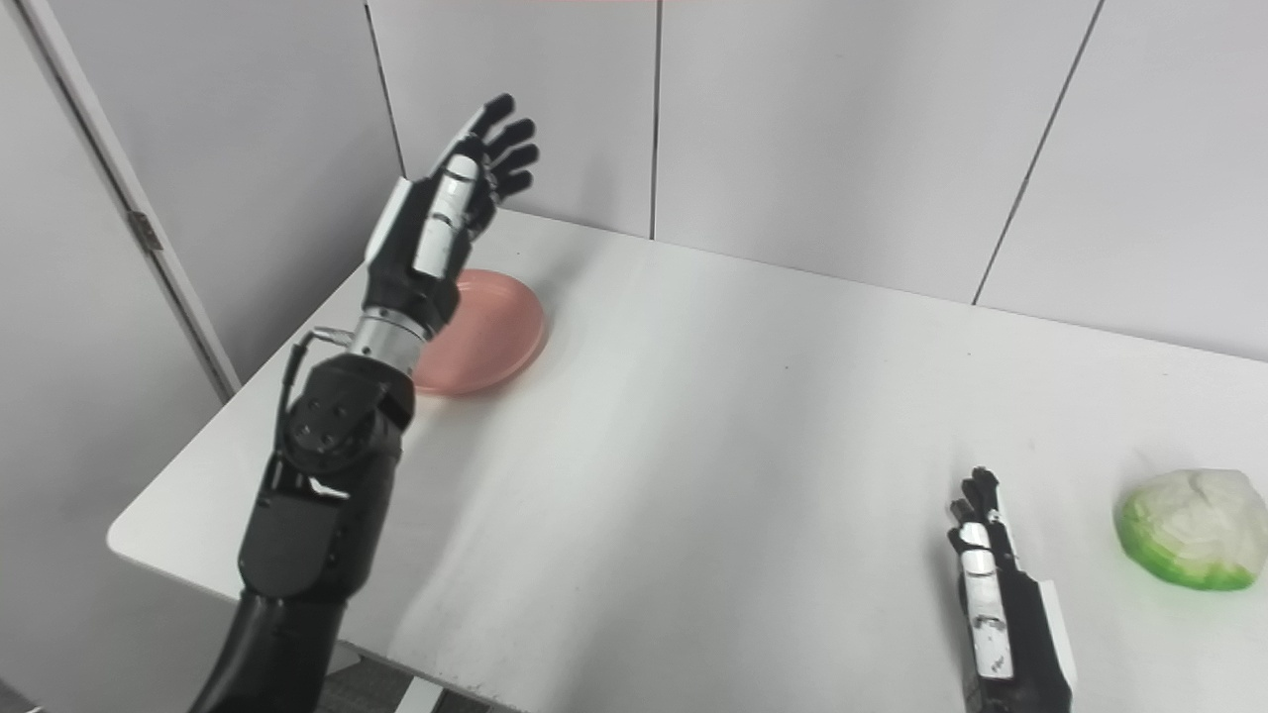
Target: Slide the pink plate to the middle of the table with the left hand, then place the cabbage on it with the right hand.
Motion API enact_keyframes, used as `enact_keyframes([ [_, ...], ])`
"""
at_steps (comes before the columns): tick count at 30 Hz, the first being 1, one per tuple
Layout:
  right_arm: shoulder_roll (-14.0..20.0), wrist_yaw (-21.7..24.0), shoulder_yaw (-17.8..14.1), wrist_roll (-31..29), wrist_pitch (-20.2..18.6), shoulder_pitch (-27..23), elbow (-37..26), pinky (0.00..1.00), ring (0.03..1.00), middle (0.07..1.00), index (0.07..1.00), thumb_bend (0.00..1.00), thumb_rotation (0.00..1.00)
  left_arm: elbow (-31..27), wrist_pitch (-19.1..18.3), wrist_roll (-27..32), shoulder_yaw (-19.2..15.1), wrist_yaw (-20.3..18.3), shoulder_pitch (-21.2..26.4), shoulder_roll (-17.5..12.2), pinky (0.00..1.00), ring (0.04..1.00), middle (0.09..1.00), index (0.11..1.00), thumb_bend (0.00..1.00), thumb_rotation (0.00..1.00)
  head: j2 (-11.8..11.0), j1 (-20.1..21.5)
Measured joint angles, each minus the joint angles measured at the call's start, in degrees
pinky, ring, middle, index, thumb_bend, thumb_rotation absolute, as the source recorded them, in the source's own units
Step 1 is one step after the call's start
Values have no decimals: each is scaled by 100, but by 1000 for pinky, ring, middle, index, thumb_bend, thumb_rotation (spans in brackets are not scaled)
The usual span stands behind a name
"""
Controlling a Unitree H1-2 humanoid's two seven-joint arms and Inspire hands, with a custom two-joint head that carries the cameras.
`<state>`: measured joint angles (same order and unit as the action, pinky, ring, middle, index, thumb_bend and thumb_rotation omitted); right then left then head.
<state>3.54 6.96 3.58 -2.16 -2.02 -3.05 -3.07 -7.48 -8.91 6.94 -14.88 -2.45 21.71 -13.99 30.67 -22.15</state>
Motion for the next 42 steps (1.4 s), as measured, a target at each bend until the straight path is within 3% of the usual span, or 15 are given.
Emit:
enact_keyframes([
  [4, 6, 2, -6, -19, 0, 12, -17, 1000, 1000, 1000, 1000, 203, 1000, 358, 48, 76, -238, 107, 84, -178, 875, 868, 880, 882, 426, 1000, 0, -9],
  [18, 5, -7, -5, -14, -1, 31, -42, 1000, 1000, 1000, 1000, 224, 1000, 1014, 58, 449, -784, 162, 361, -776, 866, 872, 876, 867, 388, 1000, -18, -79],
  [42, 78, 19, -4, -137, -6, 35, -54, 1000, 1000, 1000, 1000, 207, 1000, 2467, 124, 826, -1082, 167, 440, -1031, 841, 860, 862, 846, 401, 1000, 79, -141],
])
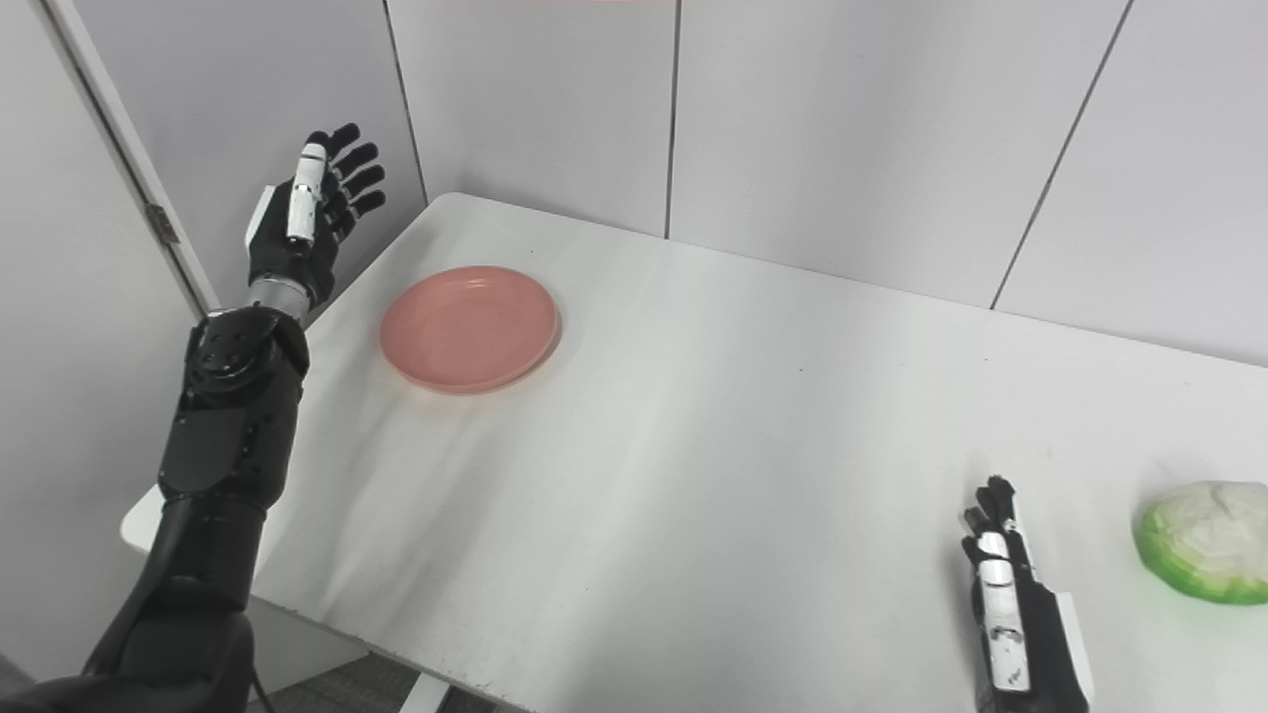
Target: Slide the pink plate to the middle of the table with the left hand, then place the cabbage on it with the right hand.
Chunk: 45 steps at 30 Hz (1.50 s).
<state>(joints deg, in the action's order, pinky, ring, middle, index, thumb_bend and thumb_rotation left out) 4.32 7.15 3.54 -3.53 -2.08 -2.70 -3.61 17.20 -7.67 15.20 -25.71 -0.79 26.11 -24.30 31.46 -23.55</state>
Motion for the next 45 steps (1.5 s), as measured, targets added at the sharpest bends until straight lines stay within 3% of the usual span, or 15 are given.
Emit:
enact_keyframes([
  [20, 19, 2, -11, -42, -16, -3, -1, 1000, 1000, 1000, 1000, 248, 1000, 1099, 210, 123, -140, 103, 0, -68, 857, 857, 854, 858, 388, 1000, 105, -61],
  [31, 32, 10, -13, -46, -17, -4, -1, 1000, 1000, 1000, 1000, 252, 1000, 1581, 472, 50, 8, 170, -2, -7, 834, 851, 845, 838, 379, 1000, 123, -70],
  [36, 39, 12, -21, -53, -20, -4, -1, 1000, 1000, 1000, 1000, 261, 1000, 1898, 667, -60, 251, 172, -18, 61, 846, 846, 842, 839, 375, 1000, 141, -62],
  [45, 38, 22, -27, -59, -18, -3, 2, 1000, 1000, 1000, 1000, 245, 1000, 1949, 849, -32, 286, 183, -43, 179, 838, 842, 840, 842, 380, 1000, 167, -53],
])
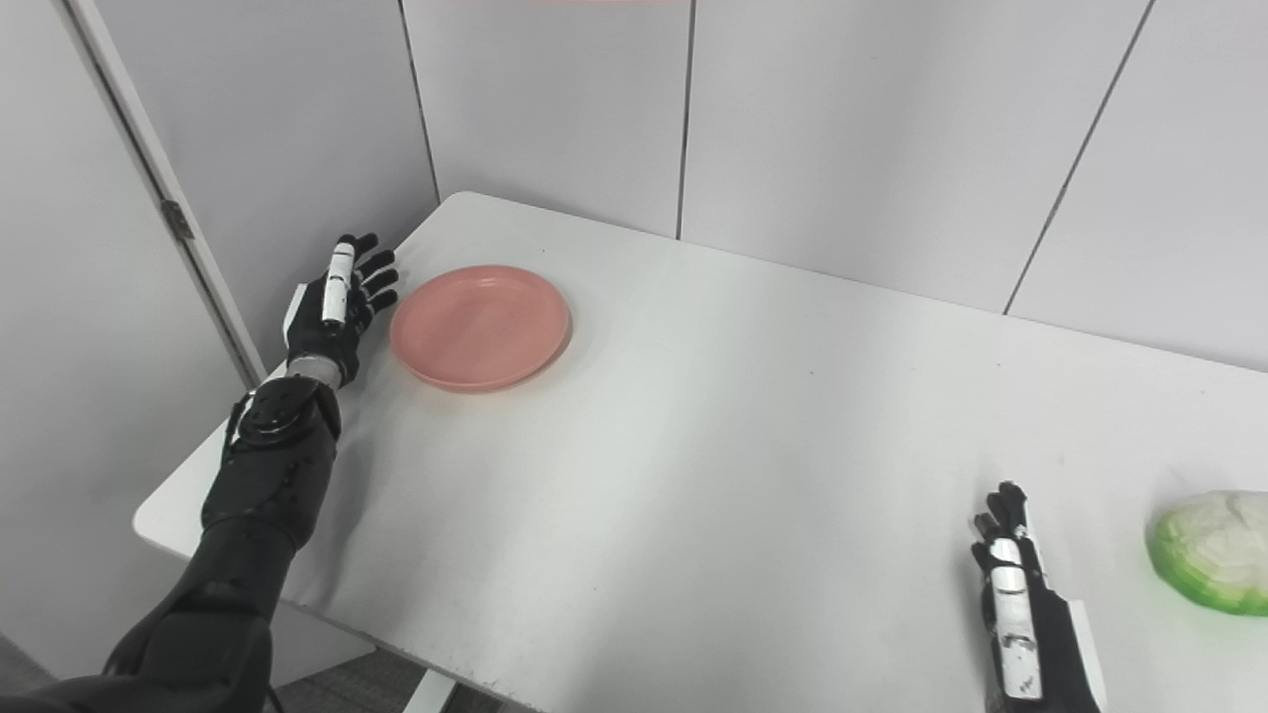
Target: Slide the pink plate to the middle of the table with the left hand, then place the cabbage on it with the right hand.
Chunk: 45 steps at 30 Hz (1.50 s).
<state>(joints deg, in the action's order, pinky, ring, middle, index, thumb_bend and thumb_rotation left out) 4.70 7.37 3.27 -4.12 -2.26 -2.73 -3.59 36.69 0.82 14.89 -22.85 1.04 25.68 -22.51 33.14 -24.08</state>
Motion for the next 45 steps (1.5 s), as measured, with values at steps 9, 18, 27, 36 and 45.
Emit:
enact_keyframes([
  [9, 4, 47, -31, 5, 2, -1, 14, 1000, 1000, 1000, 1000, 244, 1000, 111, 362, -106, 210, 114, -58, 125, 858, 852, 836, 836, 396, 1000, 44, 35],
  [18, 3, 40, -34, 19, 2, 2, 13, 1000, 1000, 1000, 1000, 256, 1000, 98, 460, -96, 270, 123, -66, 246, 844, 847, 840, 844, 389, 1000, 105, 114],
  [27, -24, 40, -28, 16, -42, 2, -19, 1000, 1000, 1000, 1000, 262, 1000, -304, 451, 133, 482, -170, -107, 763, 855, 858, 851, 845, 396, 1000, 158, 202],
  [36, -32, 33, -26, 56, -105, 18, -65, 1000, 1000, 1000, 1000, 299, 1000, -624, 122, 285, 601, -399, -130, 970, 847, 855, 851, 843, 384, 1000, 202, 299],
  [45, -48, -32, 10, 120, -108, 26, -72, 1000, 1000, 1000, 1000, 314, 1000, -1015, -316, 584, 755, -648, -198, 1259, 832, 856, 860, 857, 363, 1000, 281, 606],
])
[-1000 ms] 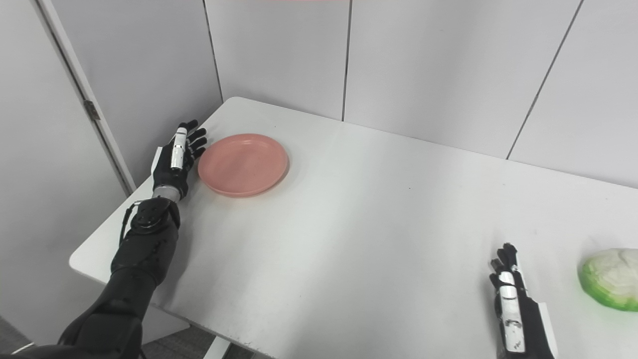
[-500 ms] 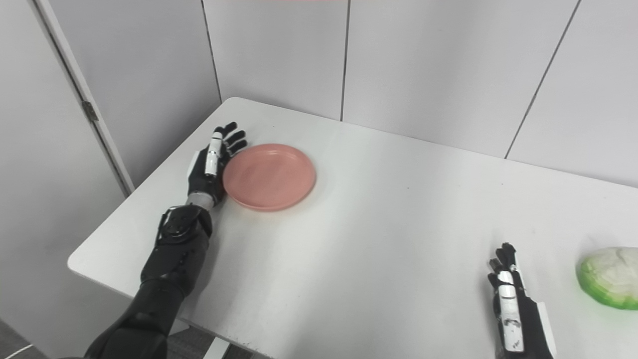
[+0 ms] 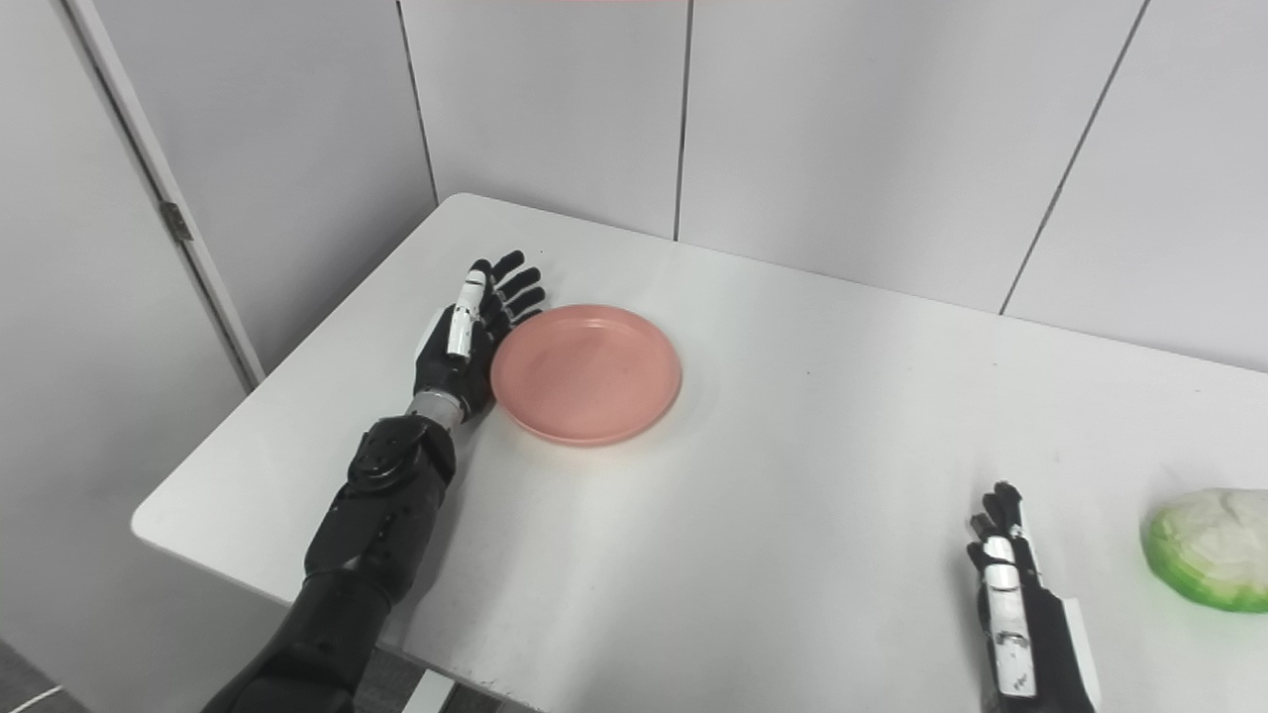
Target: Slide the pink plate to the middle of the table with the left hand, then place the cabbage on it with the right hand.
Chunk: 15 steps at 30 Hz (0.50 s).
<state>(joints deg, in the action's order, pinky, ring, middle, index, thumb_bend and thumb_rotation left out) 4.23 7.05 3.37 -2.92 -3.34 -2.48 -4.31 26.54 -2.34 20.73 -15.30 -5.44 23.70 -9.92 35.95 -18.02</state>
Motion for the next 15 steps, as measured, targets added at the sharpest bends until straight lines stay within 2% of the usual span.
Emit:
enact_keyframes([
  [6, -69, -63, 30, 101, 1, -1, 4, 1000, 1000, 1000, 1000, 348, 1000, -149, -146, -35, 312, -96, -16, 165, 871, 877, 870, 860, 349, 1000, 88, 325],
  [11, -147, -139, 47, 171, 2, 0, 9, 1000, 1000, 1000, 1000, 340, 1000, -452, -361, -65, 571, -182, -132, 332, 894, 889, 884, 873, 326, 1000, 114, 510],
  [15, -219, -224, 62, 238, 7, 5, 14, 1000, 1000, 1000, 1000, 381, 1000, -689, -475, -57, 738, -263, -249, 499, 909, 896, 897, 884, 309, 1000, 141, 861],
])
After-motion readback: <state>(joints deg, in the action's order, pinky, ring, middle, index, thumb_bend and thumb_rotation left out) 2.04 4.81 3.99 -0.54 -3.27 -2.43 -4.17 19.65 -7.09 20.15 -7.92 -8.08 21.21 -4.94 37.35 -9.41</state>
